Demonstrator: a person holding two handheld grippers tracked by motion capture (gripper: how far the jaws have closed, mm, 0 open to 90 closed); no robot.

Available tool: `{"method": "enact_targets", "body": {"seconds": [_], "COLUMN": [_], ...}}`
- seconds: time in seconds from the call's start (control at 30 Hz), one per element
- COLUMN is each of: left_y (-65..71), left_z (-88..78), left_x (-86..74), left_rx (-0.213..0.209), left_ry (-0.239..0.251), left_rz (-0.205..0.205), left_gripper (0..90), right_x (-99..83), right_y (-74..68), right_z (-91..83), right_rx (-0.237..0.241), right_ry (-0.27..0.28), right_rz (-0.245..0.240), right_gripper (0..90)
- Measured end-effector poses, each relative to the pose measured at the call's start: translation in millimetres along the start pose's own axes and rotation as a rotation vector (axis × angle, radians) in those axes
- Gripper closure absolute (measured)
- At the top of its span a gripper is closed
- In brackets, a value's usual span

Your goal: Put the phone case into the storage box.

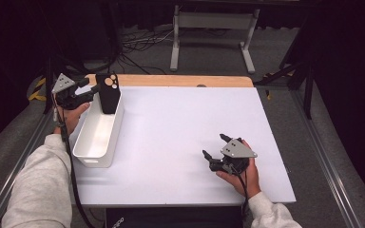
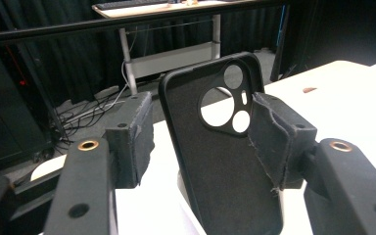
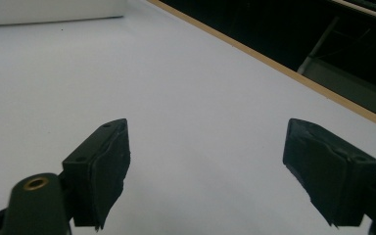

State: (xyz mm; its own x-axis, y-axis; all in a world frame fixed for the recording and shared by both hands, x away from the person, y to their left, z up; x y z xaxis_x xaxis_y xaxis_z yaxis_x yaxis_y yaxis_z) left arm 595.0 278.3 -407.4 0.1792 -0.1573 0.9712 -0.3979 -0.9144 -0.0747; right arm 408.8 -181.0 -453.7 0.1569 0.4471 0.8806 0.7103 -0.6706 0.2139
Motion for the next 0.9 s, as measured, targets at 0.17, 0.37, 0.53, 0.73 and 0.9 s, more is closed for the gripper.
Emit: {"method": "enact_targets", "body": {"seconds": [0.17, 0.37, 0.53, 0.73, 0.9], "left_y": [0.2, 1.4, 0.8, 2.0, 6.0], "left_z": [-1.7, -5.5, -11.8, -21.0, -28.3], "left_x": [0.8, 3.1, 6.4, 10.9, 10.5], "left_rx": [0.001, -0.002, -0.003, 0.004, 0.015], "left_ry": [-0.007, -0.008, -0.003, 0.008, 0.000], "left_rz": [0.006, 0.015, 0.015, 0.017, 0.040], "left_gripper": [39.8, 38.6, 37.6, 35.6, 33.4], "right_x": [-0.1, -0.4, -0.1, 2.2, 5.1], "right_y": [-1.4, -2.0, -3.4, -3.9, -1.8], "right_z": [0.9, 2.2, 3.8, 3.9, 0.8], "right_rx": [0.004, 0.009, 0.015, 0.018, 0.015], "right_ry": [-0.001, -0.005, -0.008, -0.003, 0.015], "right_rz": [-0.003, -0.007, -0.013, -0.023, -0.021], "right_gripper": [18.3, 18.2, 18.2, 18.2, 18.2]}}
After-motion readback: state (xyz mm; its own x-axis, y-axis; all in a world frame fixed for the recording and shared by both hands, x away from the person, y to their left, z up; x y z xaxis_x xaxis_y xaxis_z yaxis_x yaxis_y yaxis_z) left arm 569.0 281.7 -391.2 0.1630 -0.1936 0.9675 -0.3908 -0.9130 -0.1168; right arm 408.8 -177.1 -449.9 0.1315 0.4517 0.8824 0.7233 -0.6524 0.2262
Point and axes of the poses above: each handheld gripper's, and its own axes: z roughly forward along the jaws, x roughly out of its top, y roughly to its right, the point moved 7 cm from there along z, roughly forward along the jaws, and after that the axes turned 8 degrees about x, right-handed, at the moved point
